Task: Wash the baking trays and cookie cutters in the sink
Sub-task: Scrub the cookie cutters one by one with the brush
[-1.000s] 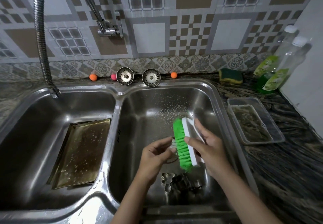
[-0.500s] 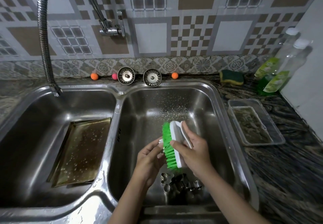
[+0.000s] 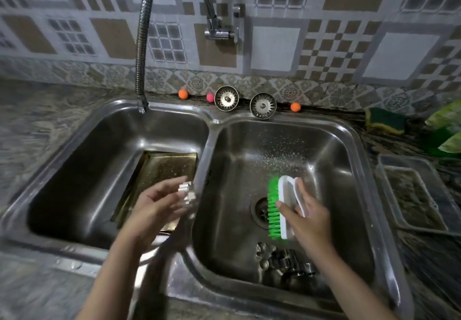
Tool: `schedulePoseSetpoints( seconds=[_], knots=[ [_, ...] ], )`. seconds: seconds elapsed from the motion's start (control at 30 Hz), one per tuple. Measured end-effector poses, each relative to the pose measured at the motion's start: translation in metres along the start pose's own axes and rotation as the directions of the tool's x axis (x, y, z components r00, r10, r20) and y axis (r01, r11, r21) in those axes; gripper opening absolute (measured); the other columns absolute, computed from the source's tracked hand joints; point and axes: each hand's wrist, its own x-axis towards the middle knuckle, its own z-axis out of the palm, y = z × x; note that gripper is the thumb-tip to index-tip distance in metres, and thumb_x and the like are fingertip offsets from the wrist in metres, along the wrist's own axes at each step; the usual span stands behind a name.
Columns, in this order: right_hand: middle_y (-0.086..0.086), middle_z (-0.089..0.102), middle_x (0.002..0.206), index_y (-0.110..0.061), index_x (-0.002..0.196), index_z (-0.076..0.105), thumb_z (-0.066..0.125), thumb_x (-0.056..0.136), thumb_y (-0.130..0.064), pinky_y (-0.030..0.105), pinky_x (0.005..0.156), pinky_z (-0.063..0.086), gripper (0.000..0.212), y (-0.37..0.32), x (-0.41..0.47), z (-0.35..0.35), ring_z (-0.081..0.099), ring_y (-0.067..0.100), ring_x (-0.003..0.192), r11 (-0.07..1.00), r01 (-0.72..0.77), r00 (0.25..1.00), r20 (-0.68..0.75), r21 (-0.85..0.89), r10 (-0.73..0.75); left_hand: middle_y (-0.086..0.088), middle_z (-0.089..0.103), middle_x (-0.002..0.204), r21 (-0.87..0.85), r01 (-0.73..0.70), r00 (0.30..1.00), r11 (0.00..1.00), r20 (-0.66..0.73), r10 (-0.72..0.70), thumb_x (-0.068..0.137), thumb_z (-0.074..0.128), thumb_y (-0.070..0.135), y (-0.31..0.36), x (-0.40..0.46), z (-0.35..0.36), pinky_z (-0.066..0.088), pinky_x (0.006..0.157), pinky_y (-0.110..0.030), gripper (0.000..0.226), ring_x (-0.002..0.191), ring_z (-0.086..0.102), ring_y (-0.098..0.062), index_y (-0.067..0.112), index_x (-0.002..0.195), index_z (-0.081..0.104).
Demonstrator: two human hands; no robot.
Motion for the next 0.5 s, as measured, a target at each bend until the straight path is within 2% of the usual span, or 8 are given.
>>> schedulePoseSetpoints(
  seconds=[0.07,0.13,0.2,0.23,0.3,0.33,0.43,0.5],
  knots=[
    [-0.014,0.046,0.134,-0.017,0.141,0.042,0.076,0.077,-0.007,0.004,0.086,0.041,0.073,0.009,-0.006,-0.003,0.050,0.003,0.119,0.999,-0.028,0.999,0.024,-0.022,0.028,-0.014,0.071,0.096,0.333,0.095,0.995,0.938,-0.018,-0.094,0.067,0.082,0.016,0.008,0.000,-0.046,0.057,0.068,-0.028,0.043,0.079,0.068,-0.022,0.011,0.107,0.068],
    [-0.016,0.048,0.131,-0.020,0.140,0.043,0.076,0.077,-0.008,0.016,0.089,0.042,0.073,0.016,-0.012,-0.005,0.051,-0.001,0.111,0.997,-0.056,0.998,0.035,-0.052,0.058,-0.008,0.072,0.083,0.632,0.204,0.956,0.748,0.035,-0.291,0.078,0.071,0.000,0.007,0.005,-0.083,0.051,0.059,-0.021,0.021,0.070,0.064,-0.015,0.009,0.097,0.068],
    [-0.017,0.050,0.129,-0.022,0.139,0.045,0.078,0.076,-0.011,0.027,0.092,0.046,0.072,0.022,-0.016,-0.006,0.053,0.000,0.106,0.993,-0.079,0.996,0.035,-0.086,0.083,-0.003,0.069,0.078,0.796,0.252,0.882,0.550,0.044,-0.469,0.078,0.072,0.001,-0.004,0.015,-0.107,0.050,0.061,-0.020,0.016,0.069,0.062,-0.014,0.012,0.089,0.068],
    [-0.017,0.051,0.128,-0.023,0.139,0.045,0.078,0.076,-0.013,0.032,0.092,0.048,0.072,0.023,-0.018,-0.004,0.054,0.001,0.105,0.991,-0.090,0.995,0.041,-0.103,0.095,-0.004,0.069,0.080,0.819,0.276,0.851,0.503,0.036,-0.524,0.074,0.076,0.007,-0.011,0.019,-0.115,0.052,0.064,-0.024,0.018,0.071,0.062,-0.016,0.013,0.089,0.069],
    [-0.017,0.051,0.128,-0.020,0.139,0.046,0.079,0.075,-0.013,0.029,0.091,0.045,0.072,0.023,-0.021,0.000,0.053,0.001,0.106,0.989,-0.090,0.994,0.052,-0.114,0.097,-0.010,0.070,0.087,0.823,0.297,0.829,0.485,0.031,-0.559,0.060,0.079,0.023,-0.025,0.030,-0.123,0.056,0.071,-0.033,0.036,0.076,0.065,-0.020,0.015,0.094,0.070],
    [-0.018,0.050,0.128,-0.017,0.139,0.047,0.079,0.075,-0.011,0.025,0.091,0.042,0.072,0.023,-0.021,0.002,0.052,0.001,0.109,0.990,-0.084,0.994,0.058,-0.113,0.091,-0.010,0.070,0.088,0.818,0.299,0.835,0.491,0.023,-0.549,0.060,0.078,0.025,-0.029,0.035,-0.124,0.056,0.069,-0.031,0.041,0.073,0.066,-0.016,0.013,0.098,0.070],
    [-0.017,0.048,0.130,-0.013,0.138,0.047,0.078,0.075,-0.008,0.022,0.093,0.039,0.071,0.022,-0.020,0.009,0.049,0.003,0.117,0.992,-0.079,0.994,0.071,-0.100,0.086,-0.002,0.065,0.075,0.764,0.343,0.865,0.547,-0.031,-0.500,0.072,0.073,0.013,-0.039,0.045,-0.129,0.047,0.053,-0.019,0.031,0.057,0.060,-0.005,0.009,0.103,0.068],
    [-0.017,0.048,0.129,-0.012,0.138,0.047,0.078,0.075,-0.006,0.019,0.094,0.038,0.070,0.023,-0.018,0.011,0.047,0.003,0.120,0.993,-0.073,0.994,0.070,-0.096,0.080,-0.006,0.064,0.087,0.733,0.360,0.885,0.577,-0.073,-0.459,0.060,0.074,0.022,-0.046,0.051,-0.138,0.051,0.063,-0.028,0.039,0.072,0.062,-0.014,0.018,0.098,0.064]
  ],
)
